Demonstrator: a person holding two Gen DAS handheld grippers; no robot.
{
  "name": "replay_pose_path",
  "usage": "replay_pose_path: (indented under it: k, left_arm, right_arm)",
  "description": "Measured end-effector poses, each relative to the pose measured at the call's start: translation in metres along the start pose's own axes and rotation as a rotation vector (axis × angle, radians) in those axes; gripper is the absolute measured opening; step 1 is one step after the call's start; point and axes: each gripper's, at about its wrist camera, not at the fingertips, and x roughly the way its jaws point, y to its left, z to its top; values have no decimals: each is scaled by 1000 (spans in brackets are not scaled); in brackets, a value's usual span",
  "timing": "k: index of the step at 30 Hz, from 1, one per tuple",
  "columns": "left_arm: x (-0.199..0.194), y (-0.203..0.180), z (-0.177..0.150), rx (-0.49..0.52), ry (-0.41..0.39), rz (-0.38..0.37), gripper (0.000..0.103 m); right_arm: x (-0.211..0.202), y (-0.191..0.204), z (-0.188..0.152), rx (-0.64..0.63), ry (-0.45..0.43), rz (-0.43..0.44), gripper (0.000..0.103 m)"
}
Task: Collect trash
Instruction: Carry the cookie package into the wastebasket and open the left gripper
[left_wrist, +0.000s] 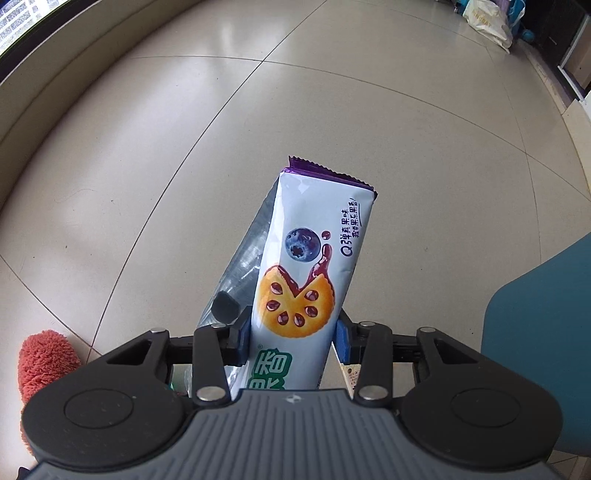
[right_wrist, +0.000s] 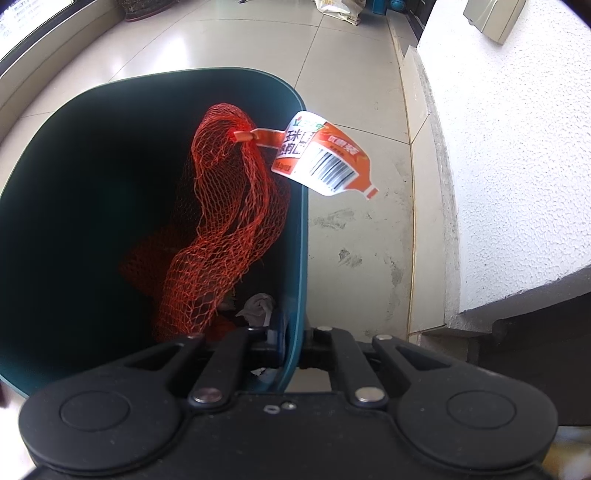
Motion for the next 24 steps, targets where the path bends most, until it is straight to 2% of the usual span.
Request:
replay_pose_path:
  k: [1,6,9,12,14,18,24]
  left_arm:
    - [-19,-2,15,-2,-14,-15,41]
    - [-103,-10,16,6,-107,-91,41]
    - [-150,-22,10,43,-170,-152,41]
    - [-188,-39,10,94,-196,-195,41]
    - [-196,-62,-3,129,-200,-211,41]
    - [-214,-107,1,209,-193,-275,41]
    - [-206,-191,-5,339,-189,-327,41]
  right_arm:
    - [0,0,-1,-1,-2,2,6]
    - [-1,-6,1,7,-12,15,6]
    - [-2,-9,0,9,-18,18,6]
    - [-3,-13,-2,23,-23,34,6]
    - [-4,-15,-2,22,-26,36,6]
    - [-5,-16,-4,15,-30,36,6]
    - [-6,-16,-6,13,-34,42,6]
